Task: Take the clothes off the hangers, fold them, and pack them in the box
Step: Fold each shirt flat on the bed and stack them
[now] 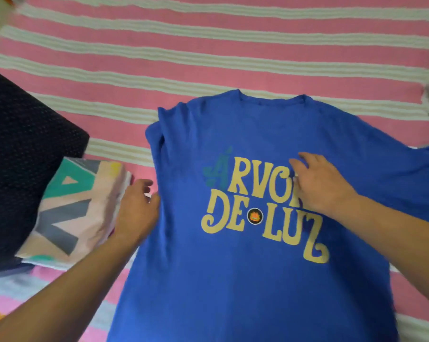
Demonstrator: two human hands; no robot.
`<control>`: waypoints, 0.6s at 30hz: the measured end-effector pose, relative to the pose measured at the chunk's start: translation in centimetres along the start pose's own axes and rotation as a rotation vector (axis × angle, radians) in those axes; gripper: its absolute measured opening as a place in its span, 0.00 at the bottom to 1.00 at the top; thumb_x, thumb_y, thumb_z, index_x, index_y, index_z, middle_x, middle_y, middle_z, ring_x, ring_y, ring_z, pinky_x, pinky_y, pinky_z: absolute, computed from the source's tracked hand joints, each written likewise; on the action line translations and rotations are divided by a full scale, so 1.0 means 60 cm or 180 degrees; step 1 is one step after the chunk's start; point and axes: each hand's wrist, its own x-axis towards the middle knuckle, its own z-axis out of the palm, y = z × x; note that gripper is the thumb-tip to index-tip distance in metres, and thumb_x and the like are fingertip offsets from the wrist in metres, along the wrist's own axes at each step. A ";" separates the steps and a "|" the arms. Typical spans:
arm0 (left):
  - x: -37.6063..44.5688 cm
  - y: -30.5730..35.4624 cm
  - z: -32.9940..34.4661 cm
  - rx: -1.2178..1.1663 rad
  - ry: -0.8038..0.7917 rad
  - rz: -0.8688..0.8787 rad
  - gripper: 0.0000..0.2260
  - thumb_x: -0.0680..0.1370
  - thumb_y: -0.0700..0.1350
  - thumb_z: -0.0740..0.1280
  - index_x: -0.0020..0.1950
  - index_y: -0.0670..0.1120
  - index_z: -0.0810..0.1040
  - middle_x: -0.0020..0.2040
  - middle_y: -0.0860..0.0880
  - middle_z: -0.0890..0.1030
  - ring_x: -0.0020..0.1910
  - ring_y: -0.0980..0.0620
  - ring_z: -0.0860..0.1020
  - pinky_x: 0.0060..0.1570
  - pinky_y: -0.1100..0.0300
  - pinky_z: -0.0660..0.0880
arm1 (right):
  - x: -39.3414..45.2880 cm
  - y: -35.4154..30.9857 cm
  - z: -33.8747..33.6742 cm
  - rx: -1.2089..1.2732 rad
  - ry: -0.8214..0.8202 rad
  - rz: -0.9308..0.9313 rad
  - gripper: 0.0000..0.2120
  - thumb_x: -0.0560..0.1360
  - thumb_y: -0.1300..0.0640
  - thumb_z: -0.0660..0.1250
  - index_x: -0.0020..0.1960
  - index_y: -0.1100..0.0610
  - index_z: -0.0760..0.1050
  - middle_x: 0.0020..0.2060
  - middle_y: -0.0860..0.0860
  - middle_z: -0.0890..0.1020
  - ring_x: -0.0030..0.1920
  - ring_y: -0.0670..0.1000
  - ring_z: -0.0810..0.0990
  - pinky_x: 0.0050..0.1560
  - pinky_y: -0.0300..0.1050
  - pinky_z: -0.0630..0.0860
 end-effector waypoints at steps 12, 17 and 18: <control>0.331 0.020 -0.039 -0.0348 -0.0981 0.0171 0.09 0.74 0.51 0.64 0.38 0.47 0.71 0.48 0.43 0.73 0.36 0.46 0.71 0.42 0.54 0.72 | 0.193 -0.324 0.018 0.0039 -0.0909 0.0163 0.32 0.86 0.49 0.51 0.82 0.52 0.38 0.81 0.57 0.42 0.81 0.60 0.46 0.79 0.50 0.49; 0.239 -0.023 -0.150 -0.0577 -0.0337 0.0057 0.11 0.78 0.42 0.67 0.39 0.45 0.67 0.32 0.48 0.71 0.30 0.49 0.74 0.30 0.55 0.64 | 0.177 -0.343 -0.017 -0.0021 -0.1298 0.0205 0.31 0.86 0.49 0.49 0.81 0.54 0.35 0.81 0.55 0.38 0.81 0.59 0.42 0.79 0.50 0.45; 0.225 -0.039 -0.163 -0.0667 -0.0371 0.0003 0.10 0.78 0.40 0.67 0.41 0.44 0.67 0.31 0.48 0.72 0.25 0.54 0.75 0.26 0.61 0.65 | 0.182 -0.342 -0.023 0.0049 -0.1437 0.0306 0.32 0.86 0.49 0.51 0.82 0.52 0.35 0.81 0.55 0.39 0.81 0.59 0.44 0.79 0.51 0.49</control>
